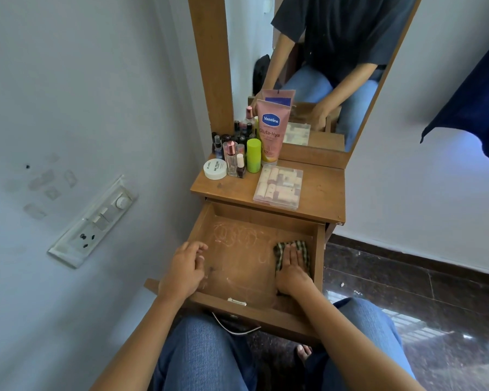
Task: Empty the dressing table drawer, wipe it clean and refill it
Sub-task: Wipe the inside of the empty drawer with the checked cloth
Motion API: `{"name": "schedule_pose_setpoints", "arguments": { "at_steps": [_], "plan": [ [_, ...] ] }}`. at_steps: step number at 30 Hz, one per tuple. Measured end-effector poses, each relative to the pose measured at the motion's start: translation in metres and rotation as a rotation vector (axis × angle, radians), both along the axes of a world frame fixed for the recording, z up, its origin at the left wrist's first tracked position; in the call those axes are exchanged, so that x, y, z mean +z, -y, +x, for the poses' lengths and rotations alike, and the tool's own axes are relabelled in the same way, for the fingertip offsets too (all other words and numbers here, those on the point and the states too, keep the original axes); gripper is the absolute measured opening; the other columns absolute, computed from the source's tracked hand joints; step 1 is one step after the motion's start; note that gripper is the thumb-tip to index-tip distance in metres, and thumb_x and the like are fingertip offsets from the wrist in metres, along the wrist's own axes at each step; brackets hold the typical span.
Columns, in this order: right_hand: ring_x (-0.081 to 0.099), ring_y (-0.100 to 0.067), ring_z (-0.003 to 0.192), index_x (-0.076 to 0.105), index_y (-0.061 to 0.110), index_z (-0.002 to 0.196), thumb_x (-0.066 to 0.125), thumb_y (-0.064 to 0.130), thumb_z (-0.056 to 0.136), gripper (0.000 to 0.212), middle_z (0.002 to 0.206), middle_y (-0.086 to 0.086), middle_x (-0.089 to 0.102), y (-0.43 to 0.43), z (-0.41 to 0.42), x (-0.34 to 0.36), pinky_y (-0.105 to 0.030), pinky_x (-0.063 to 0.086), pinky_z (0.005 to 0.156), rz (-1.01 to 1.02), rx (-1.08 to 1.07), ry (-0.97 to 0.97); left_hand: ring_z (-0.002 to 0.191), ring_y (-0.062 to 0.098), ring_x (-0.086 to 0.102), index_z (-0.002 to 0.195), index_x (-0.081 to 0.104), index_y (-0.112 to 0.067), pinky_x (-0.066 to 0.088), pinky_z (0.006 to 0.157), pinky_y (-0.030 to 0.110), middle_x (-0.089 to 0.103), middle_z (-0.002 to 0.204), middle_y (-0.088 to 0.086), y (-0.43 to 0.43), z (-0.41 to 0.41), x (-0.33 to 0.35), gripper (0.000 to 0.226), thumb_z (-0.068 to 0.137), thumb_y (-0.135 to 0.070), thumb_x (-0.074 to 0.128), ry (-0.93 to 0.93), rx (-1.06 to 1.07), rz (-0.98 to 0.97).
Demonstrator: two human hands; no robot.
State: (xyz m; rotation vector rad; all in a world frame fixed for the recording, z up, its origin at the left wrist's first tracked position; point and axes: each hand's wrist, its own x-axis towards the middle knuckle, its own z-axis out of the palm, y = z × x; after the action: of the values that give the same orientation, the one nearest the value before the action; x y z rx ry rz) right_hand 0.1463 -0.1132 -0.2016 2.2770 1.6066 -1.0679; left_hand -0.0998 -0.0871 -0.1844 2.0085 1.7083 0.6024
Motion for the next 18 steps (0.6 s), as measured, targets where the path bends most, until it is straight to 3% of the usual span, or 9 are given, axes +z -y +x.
{"name": "schedule_pose_setpoints", "arguments": {
  "at_steps": [4,8,11,18],
  "plan": [
    [-0.03,-0.028,0.14,-0.03,0.005,0.142,0.046,0.021,0.094,0.092,0.15,-0.008,-0.038,-0.02,0.004,0.004,-0.04,-0.015,0.114,0.025,-0.039,0.03,0.089,0.006,0.052,0.11,0.06,-0.019,0.037,0.074,0.018,0.053,0.107,-0.008,0.002,0.006,0.001,0.023,0.091,-0.009,0.05,-0.011,0.032,0.011],
    [-0.031,-0.026,0.14,-0.028,0.009,0.144,0.035,0.013,0.094,0.081,0.151,-0.005,-0.038,-0.025,-0.002,0.005,-0.044,-0.015,0.114,0.076,-0.007,-0.01,0.081,0.003,0.052,0.109,0.06,-0.02,0.035,0.065,0.012,0.054,0.107,-0.009,0.001,0.008,0.001,0.022,0.091,-0.011,0.051,-0.039,0.042,0.012],
    [-0.03,-0.023,0.141,-0.024,0.01,0.147,0.028,0.009,0.096,0.073,0.153,-0.003,-0.035,-0.009,-0.011,-0.002,-0.043,-0.015,0.114,0.095,0.071,-0.058,0.083,0.005,0.056,0.107,0.06,-0.021,0.04,0.069,0.017,0.056,0.107,-0.008,-0.002,0.007,0.0,0.023,0.09,-0.01,0.049,-0.024,0.042,0.008],
    [-0.033,-0.025,0.139,-0.03,0.008,0.143,0.031,0.016,0.097,0.076,0.15,-0.005,-0.039,-0.001,-0.004,-0.003,-0.044,-0.015,0.116,-0.001,-0.008,-0.05,0.078,0.004,0.056,0.106,0.06,-0.023,0.039,0.066,0.015,0.054,0.102,-0.009,0.001,0.005,0.0,0.024,0.09,-0.009,0.047,-0.023,0.046,-0.01]
  ]
}}
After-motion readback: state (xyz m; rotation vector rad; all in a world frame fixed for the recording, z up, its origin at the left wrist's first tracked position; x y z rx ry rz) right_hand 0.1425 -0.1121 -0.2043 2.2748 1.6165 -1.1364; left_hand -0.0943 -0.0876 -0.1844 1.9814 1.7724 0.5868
